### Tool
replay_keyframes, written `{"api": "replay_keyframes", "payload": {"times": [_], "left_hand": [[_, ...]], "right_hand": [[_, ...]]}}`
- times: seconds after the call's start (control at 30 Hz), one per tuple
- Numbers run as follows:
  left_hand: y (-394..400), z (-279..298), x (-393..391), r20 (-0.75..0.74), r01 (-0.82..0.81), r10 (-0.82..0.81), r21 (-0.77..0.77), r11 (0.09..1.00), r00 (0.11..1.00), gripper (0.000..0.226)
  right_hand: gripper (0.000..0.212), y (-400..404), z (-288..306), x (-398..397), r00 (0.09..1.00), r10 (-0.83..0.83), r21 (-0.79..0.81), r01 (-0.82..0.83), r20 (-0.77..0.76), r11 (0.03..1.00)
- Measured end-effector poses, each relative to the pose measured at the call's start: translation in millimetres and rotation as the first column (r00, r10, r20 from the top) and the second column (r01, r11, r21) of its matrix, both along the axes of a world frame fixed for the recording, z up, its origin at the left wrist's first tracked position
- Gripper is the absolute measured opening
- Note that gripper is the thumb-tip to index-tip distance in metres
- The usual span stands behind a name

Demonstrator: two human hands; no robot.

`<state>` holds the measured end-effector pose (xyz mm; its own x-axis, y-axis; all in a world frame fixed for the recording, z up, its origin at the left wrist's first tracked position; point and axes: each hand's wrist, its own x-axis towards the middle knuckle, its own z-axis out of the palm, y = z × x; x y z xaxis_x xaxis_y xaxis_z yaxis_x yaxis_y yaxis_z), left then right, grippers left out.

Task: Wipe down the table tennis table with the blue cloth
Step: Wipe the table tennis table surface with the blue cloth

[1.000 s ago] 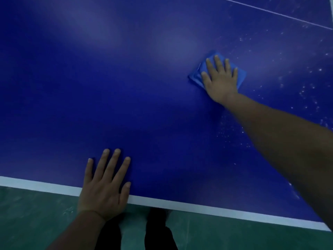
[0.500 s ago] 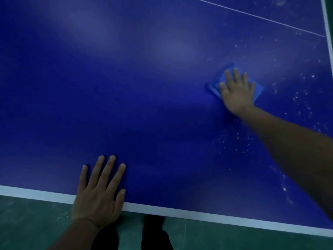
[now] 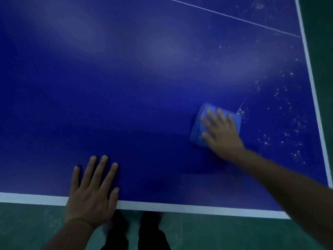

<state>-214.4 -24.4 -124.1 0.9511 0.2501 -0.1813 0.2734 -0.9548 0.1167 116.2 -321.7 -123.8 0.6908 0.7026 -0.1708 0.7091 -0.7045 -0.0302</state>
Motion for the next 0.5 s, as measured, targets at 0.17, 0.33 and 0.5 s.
{"api": "replay_keyframes", "payload": {"times": [0.17,0.33,0.5], "left_hand": [[-2,-5,-1,0.043,0.006,-0.008,0.031,1.0,0.999,0.066],[-1,-6,-3,0.046,0.019,-0.021,0.042,0.999,0.999,0.068],[0,-8,-2,0.051,0.005,-0.007,0.04,0.999,0.999,0.068]], "right_hand": [[0.063,20,7,54,0.844,-0.53,0.057,0.535,-0.08,0.843],[0.062,14,-2,-101,0.926,-0.378,0.088,0.378,-0.018,0.922],[0.062,-67,-1,-186,0.951,-0.3,0.008,0.302,-0.075,0.953]]}}
